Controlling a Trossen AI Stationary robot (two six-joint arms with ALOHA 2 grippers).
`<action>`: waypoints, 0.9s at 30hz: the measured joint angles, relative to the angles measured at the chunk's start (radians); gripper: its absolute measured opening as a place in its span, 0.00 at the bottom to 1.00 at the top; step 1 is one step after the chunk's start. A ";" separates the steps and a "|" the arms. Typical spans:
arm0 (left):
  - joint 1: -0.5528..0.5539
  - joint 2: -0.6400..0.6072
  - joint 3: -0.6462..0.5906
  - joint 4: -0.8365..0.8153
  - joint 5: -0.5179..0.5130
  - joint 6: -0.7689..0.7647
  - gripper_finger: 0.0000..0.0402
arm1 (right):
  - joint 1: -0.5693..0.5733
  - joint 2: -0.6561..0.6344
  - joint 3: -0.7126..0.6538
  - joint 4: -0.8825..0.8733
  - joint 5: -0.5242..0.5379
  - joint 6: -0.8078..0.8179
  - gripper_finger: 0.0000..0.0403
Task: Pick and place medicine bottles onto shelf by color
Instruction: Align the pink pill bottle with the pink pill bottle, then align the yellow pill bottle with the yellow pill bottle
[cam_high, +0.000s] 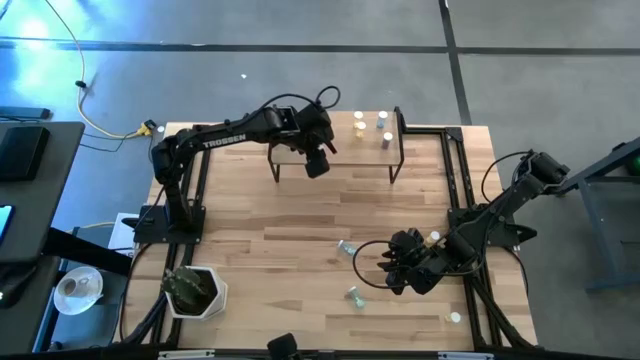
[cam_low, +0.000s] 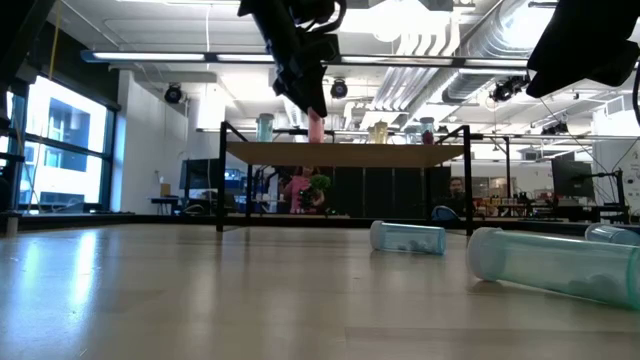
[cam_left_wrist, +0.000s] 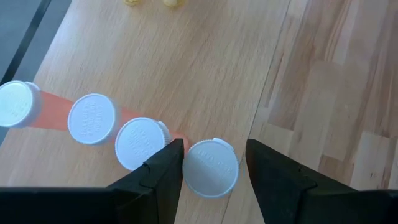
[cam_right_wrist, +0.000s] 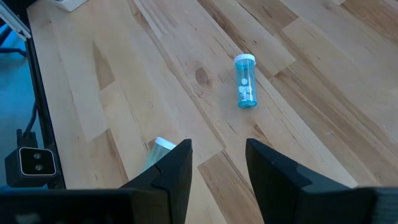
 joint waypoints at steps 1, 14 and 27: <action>0.000 0.000 0.000 0.000 0.000 0.001 0.40 | 0.000 0.000 0.000 0.000 0.000 0.000 0.35; 0.000 -0.001 0.000 0.000 -0.004 0.013 0.40 | 0.000 0.000 0.000 0.000 0.000 0.000 0.35; -0.002 -0.033 0.002 0.008 -0.013 0.029 0.40 | 0.000 0.000 0.000 0.000 0.000 0.000 0.35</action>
